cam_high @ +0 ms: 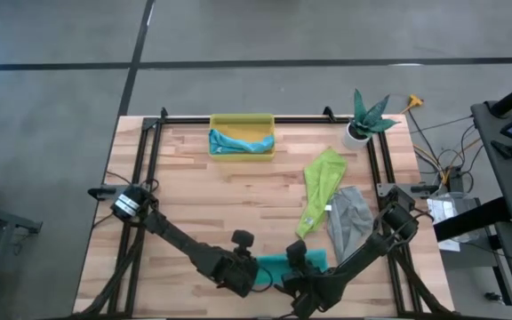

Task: Roll microfiber towels into tight, uniform cylinder then place into a basket
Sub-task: Roll the light blue towel

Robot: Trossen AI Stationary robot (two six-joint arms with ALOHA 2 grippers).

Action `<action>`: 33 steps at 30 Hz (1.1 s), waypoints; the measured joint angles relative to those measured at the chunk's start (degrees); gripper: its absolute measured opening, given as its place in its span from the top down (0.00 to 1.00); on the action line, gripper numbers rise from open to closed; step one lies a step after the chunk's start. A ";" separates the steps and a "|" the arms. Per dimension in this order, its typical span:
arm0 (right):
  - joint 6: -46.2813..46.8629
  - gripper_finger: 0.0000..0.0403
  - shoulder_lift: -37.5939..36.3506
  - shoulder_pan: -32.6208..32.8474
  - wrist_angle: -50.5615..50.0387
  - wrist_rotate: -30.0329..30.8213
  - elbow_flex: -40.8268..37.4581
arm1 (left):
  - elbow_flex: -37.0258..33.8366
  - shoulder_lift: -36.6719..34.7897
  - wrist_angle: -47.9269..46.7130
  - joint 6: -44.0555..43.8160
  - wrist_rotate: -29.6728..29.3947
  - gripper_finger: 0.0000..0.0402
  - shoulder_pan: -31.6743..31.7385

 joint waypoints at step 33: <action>2.01 0.98 -0.17 -0.83 2.72 -3.47 0.00 | 0.59 4.75 -0.02 9.39 -6.19 1.00 -4.38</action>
